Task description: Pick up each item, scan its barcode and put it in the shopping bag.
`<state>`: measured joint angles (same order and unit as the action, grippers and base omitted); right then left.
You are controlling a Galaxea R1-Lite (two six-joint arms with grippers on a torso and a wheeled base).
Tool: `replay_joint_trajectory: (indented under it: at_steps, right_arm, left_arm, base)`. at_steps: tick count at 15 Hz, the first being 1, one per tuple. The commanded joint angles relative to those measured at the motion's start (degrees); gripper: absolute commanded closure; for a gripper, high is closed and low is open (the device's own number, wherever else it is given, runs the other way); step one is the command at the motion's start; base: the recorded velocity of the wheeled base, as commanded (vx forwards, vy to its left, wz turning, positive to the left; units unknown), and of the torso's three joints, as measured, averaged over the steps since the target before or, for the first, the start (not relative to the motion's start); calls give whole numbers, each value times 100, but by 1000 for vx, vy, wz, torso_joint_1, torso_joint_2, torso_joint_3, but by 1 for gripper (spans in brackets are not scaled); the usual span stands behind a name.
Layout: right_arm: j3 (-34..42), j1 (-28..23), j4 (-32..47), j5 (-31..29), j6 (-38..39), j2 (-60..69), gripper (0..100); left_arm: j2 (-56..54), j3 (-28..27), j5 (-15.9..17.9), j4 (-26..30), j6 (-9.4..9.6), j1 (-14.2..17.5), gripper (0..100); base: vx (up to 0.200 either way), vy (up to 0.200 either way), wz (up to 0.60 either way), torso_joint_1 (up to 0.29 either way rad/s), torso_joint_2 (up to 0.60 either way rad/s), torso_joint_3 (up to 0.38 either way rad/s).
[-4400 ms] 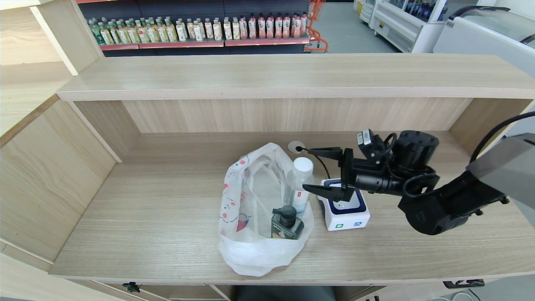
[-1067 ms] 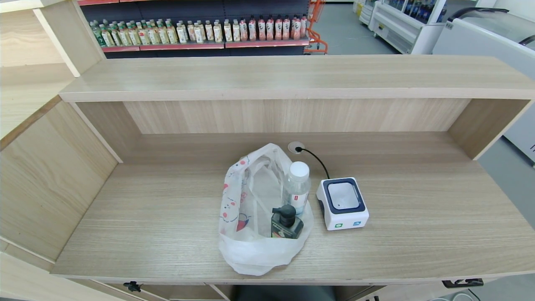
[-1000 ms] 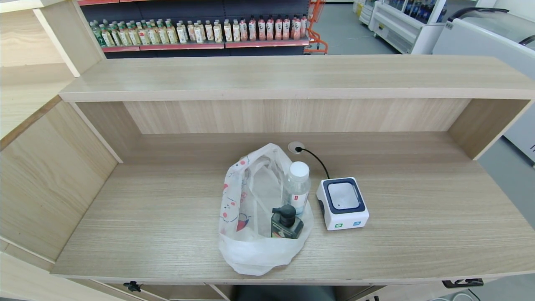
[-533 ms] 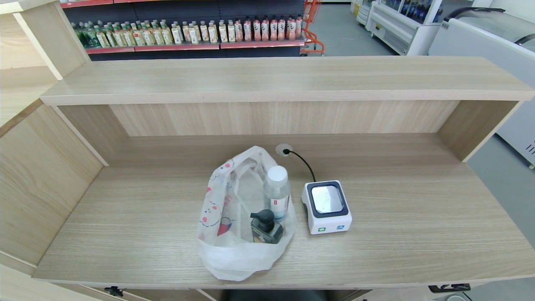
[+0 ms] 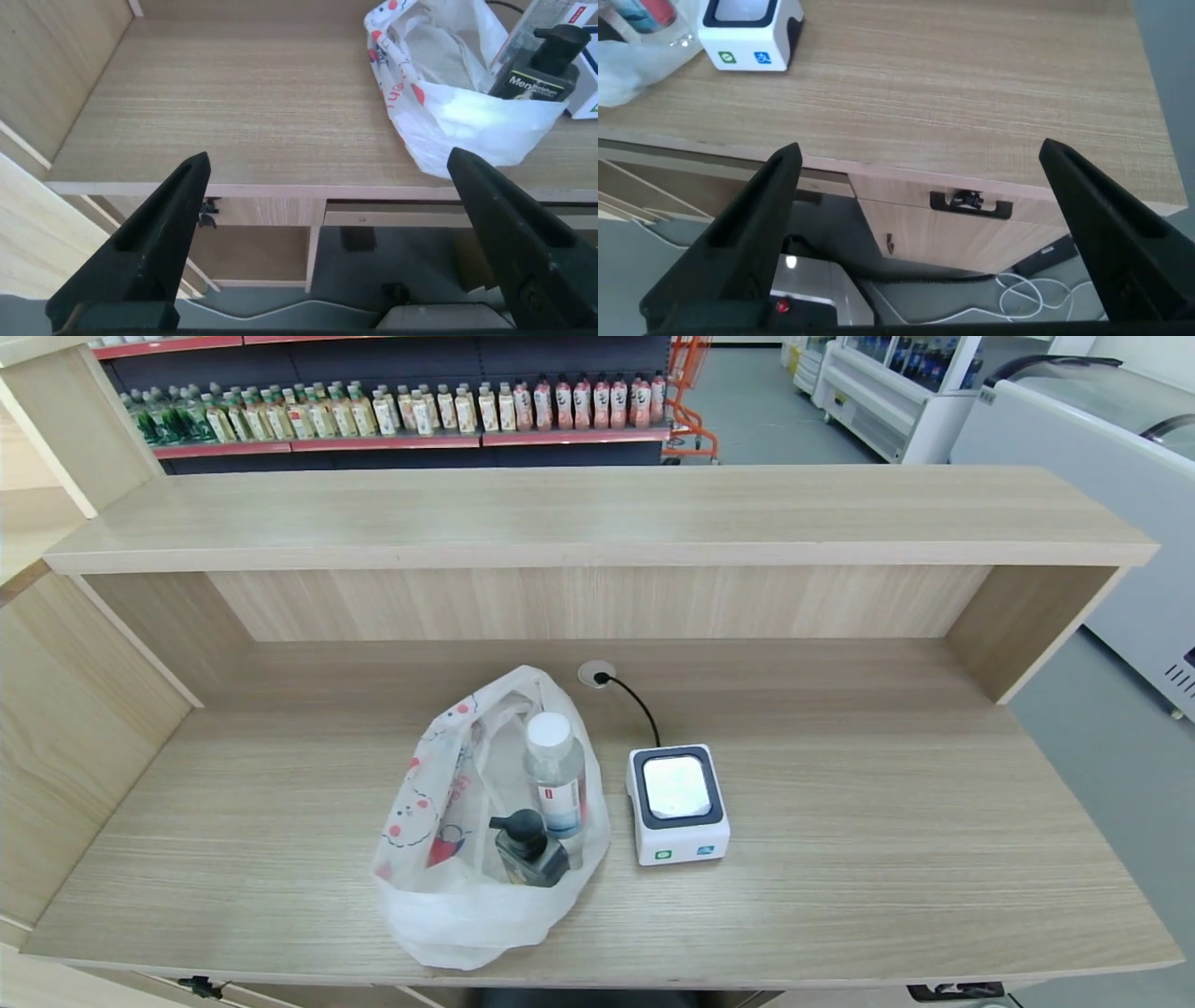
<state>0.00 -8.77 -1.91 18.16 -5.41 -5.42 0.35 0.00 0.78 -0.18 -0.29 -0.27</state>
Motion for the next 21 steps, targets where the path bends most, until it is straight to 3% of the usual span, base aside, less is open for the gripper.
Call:
replay_joint_trajectory:
  at_steps: [1,5,21]
  right_arm:
    - [0,-2,-2,3,-4,-29,0]
    - [0,-2,-2,3,-4,-29,0]
    - [0,-2,-37,-23,84,-29,0]
  left_arm:
    - [53,0,1,1,3,0,0]
    - [-27,0,-8,1,3,9,0]
    - [-27,0,1,1,3,9,0]
  base:
    - [200,0,0,2,-2,2]
    - [200,100,0,12,5,-1]
    - [0,0,0,0,0,0]
